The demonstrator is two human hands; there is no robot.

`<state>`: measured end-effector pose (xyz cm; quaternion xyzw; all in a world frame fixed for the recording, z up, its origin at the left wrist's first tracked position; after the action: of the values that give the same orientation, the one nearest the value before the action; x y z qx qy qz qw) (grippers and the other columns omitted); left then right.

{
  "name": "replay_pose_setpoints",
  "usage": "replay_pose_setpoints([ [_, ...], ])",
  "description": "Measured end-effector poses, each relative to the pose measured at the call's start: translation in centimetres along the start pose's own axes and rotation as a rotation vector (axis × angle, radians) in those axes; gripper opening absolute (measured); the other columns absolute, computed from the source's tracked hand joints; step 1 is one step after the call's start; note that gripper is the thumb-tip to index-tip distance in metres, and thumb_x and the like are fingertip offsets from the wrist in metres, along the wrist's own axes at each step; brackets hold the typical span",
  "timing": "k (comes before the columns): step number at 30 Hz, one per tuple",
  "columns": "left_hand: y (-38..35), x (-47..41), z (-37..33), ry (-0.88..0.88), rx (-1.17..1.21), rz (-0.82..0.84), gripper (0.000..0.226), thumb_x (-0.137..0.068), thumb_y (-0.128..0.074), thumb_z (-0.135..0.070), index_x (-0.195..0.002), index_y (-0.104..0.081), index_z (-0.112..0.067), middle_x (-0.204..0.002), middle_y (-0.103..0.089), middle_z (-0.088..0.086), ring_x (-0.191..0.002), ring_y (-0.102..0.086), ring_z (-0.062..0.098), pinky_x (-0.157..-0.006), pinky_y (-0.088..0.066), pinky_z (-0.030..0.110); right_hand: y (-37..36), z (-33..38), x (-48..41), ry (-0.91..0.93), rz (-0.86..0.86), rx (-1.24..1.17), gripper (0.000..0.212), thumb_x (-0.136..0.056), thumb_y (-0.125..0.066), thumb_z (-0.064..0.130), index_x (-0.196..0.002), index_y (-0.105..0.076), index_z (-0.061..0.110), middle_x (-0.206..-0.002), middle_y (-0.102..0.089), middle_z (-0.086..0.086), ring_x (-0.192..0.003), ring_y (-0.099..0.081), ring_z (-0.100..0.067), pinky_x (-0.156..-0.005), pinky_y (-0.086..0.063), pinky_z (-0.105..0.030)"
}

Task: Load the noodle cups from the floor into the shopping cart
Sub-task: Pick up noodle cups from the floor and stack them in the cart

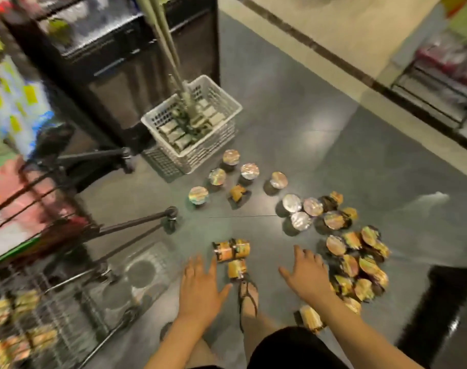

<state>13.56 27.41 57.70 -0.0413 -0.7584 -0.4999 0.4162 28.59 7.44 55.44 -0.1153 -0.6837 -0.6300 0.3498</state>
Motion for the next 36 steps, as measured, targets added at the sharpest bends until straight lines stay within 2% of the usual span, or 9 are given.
replay_pose_setpoints([
  [5, 0.9, -3.7, -2.3, -0.005, 0.017, -0.017, 0.087, -0.086, -0.024, -0.074, -0.154, -0.003, -0.024, -0.16, 0.0, 0.018, -0.148, -0.001, 0.034, -0.118, -0.005, 0.042, 1.0, -2.6, -2.7, -0.078, 0.044, -0.076, 0.081, -0.089, -0.045, 0.063, -0.15, -0.021, 0.016, -0.147, -0.038, -0.012, -0.133, -0.034, -0.034, -0.106, -0.031, -0.044],
  [8, 1.5, -6.5, -1.4, 0.027, 0.08, -0.026, 0.085, -0.089, -0.039, -0.068, -0.154, -0.004, -0.025, -0.16, 0.002, 0.017, -0.147, 0.0, 0.034, -0.118, -0.007, 0.043, 1.4, -1.3, -5.0, -0.065, 0.077, -0.069, 0.079, -0.088, -0.046, 0.062, -0.147, -0.024, 0.014, -0.144, -0.04, -0.014, -0.132, -0.036, -0.035, -0.103, -0.033, -0.043],
  [17, 4.6, -16.6, 4.8, 0.097, 0.167, -0.033, 0.096, -0.086, -0.046, -0.068, -0.154, 0.006, -0.023, -0.159, 0.005, 0.02, -0.147, 0.002, 0.035, -0.118, -0.007, 0.042, 3.5, 7.5, -13.1, -0.055, 0.106, -0.042, 0.092, -0.083, -0.05, 0.069, -0.151, -0.018, 0.017, -0.147, -0.037, -0.012, -0.133, -0.035, -0.034, -0.105, -0.033, -0.043],
  [25, 5.3, -27.0, 10.7, 0.302, 0.257, -0.049, 0.103, -0.082, -0.051, -0.071, -0.154, 0.003, -0.023, -0.159, 0.002, 0.02, -0.147, -0.002, 0.035, -0.118, -0.009, 0.042, 1.5, 16.2, -26.1, -0.047, 0.205, -0.123, 0.101, -0.076, -0.058, 0.073, -0.15, -0.019, 0.016, -0.141, -0.042, -0.017, -0.129, -0.039, -0.037, -0.105, -0.034, -0.045],
  [28, 3.5, -31.5, 11.4, 0.355, 0.236, -0.076, 0.105, -0.079, -0.051, -0.074, -0.154, 0.002, -0.022, -0.159, -0.003, 0.02, -0.147, -0.006, 0.034, -0.117, -0.013, 0.042, -0.9, 18.1, -32.1, -0.022, 0.218, -0.11, 0.1, -0.074, -0.056, 0.073, -0.149, -0.018, 0.018, -0.139, -0.043, -0.017, -0.129, -0.039, -0.037, -0.106, -0.035, -0.046],
  [32, -1.3, -39.8, 11.8, 0.404, 0.219, -0.035, 0.107, -0.079, -0.052, -0.074, -0.154, 0.001, -0.021, -0.159, -0.003, 0.021, -0.147, -0.009, 0.035, -0.116, -0.018, 0.042, -5.6, 19.0, -42.1, 0.015, 0.237, -0.016, 0.106, -0.073, -0.054, 0.076, -0.151, -0.009, 0.019, -0.141, -0.039, -0.018, -0.13, -0.036, -0.036, -0.108, -0.032, -0.045],
  [34, -4.6, -44.7, 12.8, 0.427, 0.208, -0.031, 0.111, -0.072, -0.052, -0.08, -0.154, -0.002, -0.023, -0.157, -0.01, 0.025, -0.144, -0.018, 0.04, -0.115, -0.023, 0.049, -8.4, 19.6, -47.8, 0.058, 0.234, 0.037, 0.109, -0.074, -0.056, 0.075, -0.152, -0.004, 0.02, -0.147, -0.032, -0.021, -0.134, -0.032, -0.038, -0.108, -0.032, -0.046],
  [36, -8.6, -49.9, 14.4, 0.436, 0.21, -0.054, 0.118, -0.057, -0.05, -0.086, -0.151, -0.012, -0.026, -0.149, -0.028, 0.033, -0.132, -0.036, 0.049, -0.101, -0.038, 0.062, -11.1, 20.3, -53.4, 0.118, 0.21, 0.115, 0.114, -0.072, -0.058, 0.075, -0.153, 0.002, 0.022, -0.152, -0.023, -0.022, -0.138, -0.027, -0.038, -0.11, -0.03, -0.047],
])
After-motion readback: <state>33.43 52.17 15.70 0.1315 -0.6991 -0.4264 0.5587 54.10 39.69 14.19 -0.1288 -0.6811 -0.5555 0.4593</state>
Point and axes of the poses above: each hand's wrist, its own x-axis away from the middle knuckle, its own y-axis out of the back of the hand, z = x × y, the point moved 4 cm from there along -x, towards the middle knuckle
